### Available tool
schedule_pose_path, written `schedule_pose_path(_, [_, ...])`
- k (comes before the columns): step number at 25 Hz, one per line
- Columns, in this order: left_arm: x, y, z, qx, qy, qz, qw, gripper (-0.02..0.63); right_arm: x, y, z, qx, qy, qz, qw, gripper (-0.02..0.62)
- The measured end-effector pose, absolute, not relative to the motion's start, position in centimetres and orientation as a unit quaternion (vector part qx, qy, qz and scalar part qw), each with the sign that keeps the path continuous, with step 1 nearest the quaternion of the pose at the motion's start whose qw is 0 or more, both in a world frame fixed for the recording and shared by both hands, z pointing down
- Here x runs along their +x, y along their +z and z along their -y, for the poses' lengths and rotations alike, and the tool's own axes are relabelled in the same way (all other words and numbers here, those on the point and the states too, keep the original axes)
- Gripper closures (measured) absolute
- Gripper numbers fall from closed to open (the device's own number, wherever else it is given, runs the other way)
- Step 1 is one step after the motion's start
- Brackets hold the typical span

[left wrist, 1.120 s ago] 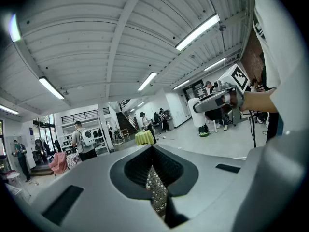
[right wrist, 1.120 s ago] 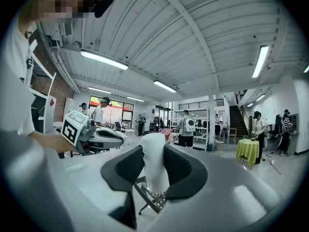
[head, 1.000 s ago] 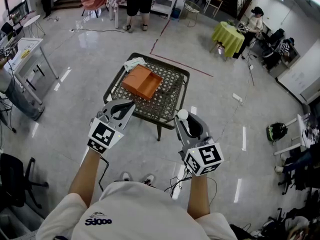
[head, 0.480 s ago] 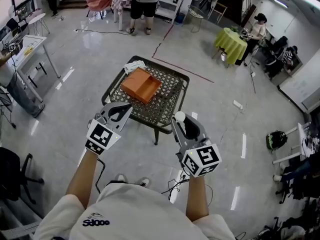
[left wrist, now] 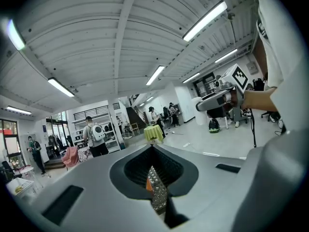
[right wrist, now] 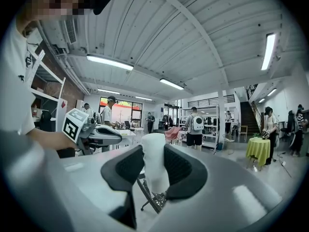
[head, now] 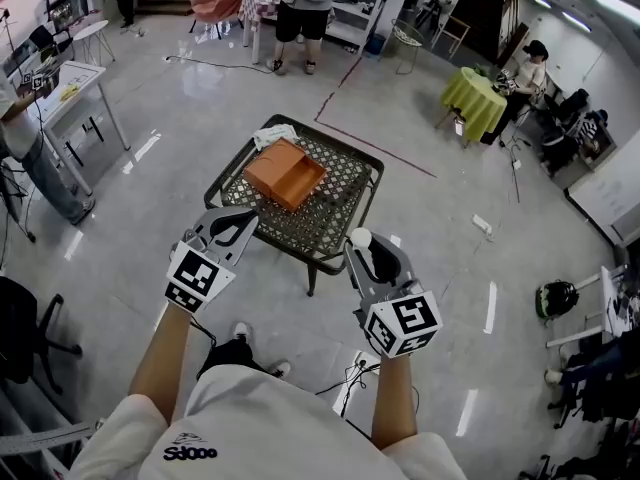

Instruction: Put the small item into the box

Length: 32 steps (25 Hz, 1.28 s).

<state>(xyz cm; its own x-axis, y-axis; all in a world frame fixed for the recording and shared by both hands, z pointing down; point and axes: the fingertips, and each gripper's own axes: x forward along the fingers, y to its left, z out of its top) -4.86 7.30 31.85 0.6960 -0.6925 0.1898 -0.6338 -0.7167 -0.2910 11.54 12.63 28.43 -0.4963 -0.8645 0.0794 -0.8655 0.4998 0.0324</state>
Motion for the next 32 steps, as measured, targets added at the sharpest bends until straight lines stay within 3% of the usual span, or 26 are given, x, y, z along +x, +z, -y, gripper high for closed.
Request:
schedule_pose_path(14, [-4.1,33.5,-2.7,-0.914,-0.150,-0.366,0.095,0.603,12.2,30.5,-8.3,0.495,0.013,0.866,0.062,0.462])
schedule_pose_path(32, [-3.0,38.6,13.4,-0.919,-0.175,-0.349,0.060,0.603,12.2,34.6,8.0,0.491,0.040,0.865,0.098,0.462])
